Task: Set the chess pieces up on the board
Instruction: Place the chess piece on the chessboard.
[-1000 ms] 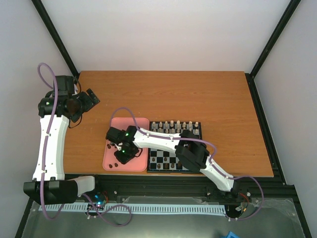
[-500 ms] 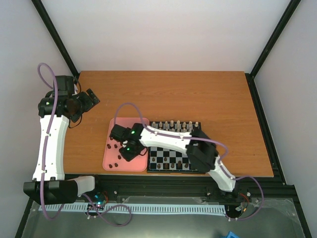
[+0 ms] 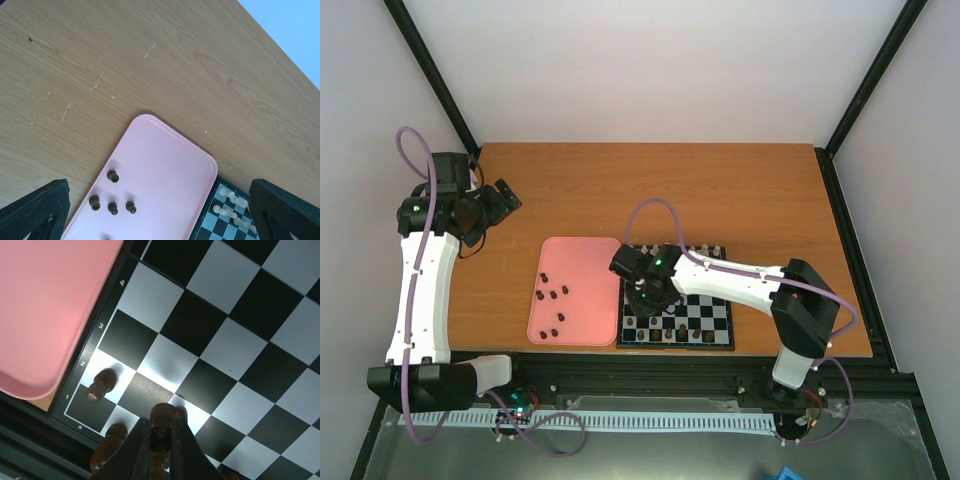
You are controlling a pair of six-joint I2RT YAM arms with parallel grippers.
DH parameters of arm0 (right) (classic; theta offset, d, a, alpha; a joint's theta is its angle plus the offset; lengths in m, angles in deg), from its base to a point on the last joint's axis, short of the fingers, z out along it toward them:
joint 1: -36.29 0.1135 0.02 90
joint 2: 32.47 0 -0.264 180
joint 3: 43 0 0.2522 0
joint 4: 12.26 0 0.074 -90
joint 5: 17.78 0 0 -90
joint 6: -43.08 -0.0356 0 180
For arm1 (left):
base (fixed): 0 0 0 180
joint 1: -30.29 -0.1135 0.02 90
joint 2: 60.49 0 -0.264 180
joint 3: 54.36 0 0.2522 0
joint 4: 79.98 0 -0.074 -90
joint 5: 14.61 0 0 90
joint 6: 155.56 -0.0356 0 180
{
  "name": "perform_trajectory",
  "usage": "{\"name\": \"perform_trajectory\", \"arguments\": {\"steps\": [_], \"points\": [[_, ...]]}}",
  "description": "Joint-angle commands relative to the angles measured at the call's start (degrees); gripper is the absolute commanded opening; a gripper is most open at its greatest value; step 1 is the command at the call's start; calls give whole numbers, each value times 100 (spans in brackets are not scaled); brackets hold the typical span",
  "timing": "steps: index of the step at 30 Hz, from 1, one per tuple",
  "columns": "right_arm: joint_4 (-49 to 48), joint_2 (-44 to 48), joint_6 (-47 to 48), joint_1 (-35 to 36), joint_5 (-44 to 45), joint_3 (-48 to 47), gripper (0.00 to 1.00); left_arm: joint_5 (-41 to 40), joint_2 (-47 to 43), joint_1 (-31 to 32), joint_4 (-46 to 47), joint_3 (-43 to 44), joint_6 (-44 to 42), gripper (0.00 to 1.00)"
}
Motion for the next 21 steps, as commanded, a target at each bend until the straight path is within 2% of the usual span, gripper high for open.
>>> {"name": "perform_trajectory", "arguments": {"steps": [1, 21], "points": [[-404, -47, -101, 25, -17, 216, 3, 44, -6, -32, 120, 26, -121, 100], [-782, -241, -194, 128, -364, 538, 3, -3, -10, -32, 134, -38, -129, 100]]}}
